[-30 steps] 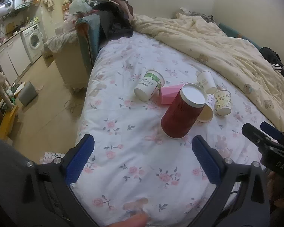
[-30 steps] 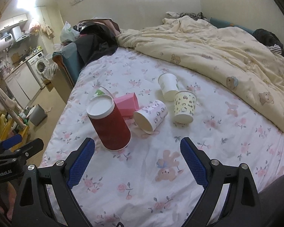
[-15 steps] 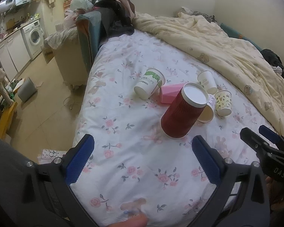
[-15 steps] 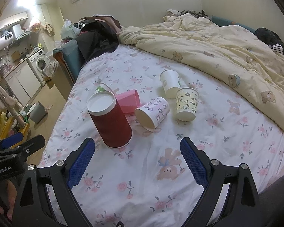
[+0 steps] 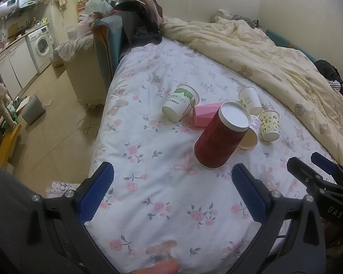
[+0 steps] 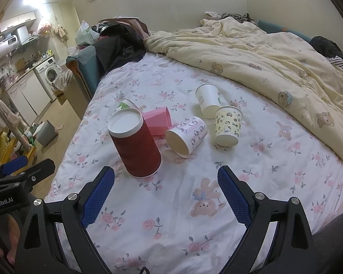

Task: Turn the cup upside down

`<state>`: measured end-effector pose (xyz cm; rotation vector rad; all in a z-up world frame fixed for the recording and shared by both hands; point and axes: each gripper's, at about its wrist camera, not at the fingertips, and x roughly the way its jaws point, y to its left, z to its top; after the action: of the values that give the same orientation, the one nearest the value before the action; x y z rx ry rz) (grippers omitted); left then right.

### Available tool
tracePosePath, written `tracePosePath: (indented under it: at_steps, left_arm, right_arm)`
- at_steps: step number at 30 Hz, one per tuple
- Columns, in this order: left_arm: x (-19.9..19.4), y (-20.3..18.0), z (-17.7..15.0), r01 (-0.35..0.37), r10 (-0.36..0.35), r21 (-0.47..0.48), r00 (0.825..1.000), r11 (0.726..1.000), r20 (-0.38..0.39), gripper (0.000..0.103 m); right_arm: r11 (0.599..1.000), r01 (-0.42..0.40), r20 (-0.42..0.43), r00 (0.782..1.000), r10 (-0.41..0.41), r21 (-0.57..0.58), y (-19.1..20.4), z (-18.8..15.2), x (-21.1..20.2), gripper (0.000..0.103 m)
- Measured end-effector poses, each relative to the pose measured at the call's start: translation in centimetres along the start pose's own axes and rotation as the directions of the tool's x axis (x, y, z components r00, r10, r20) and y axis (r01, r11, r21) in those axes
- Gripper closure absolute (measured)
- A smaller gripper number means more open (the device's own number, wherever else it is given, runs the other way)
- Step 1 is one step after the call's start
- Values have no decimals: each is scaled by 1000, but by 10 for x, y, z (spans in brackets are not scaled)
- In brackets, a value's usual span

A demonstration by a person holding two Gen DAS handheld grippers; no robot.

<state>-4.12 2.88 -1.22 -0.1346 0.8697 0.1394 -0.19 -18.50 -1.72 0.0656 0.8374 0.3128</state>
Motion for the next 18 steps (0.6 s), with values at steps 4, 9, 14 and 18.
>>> tracePosePath:
  at_steps: [4,9,14,18]
  left_arm:
    - [0,0,1,-1,1,0,1000,1000,1,1]
    - [0,-1,0,-1,1,-1,1000,1000,1,1]
    - [-1,-1,0,0,0,-2,1000,1000,2,1]
    - [-1,0,0,4,-4,-4,1000,1000,2,1]
  right_arm:
    - [1000,0,0,1000,0,0,0,0,0,9]
    - [1000,-1,0,1000,1,0,0,0,0,9]
    - [1000,-1,-1,1000,1,-1,0,0,0,9]
    - [1000,-2,-3,1000,2,-2,1,0,0,9]
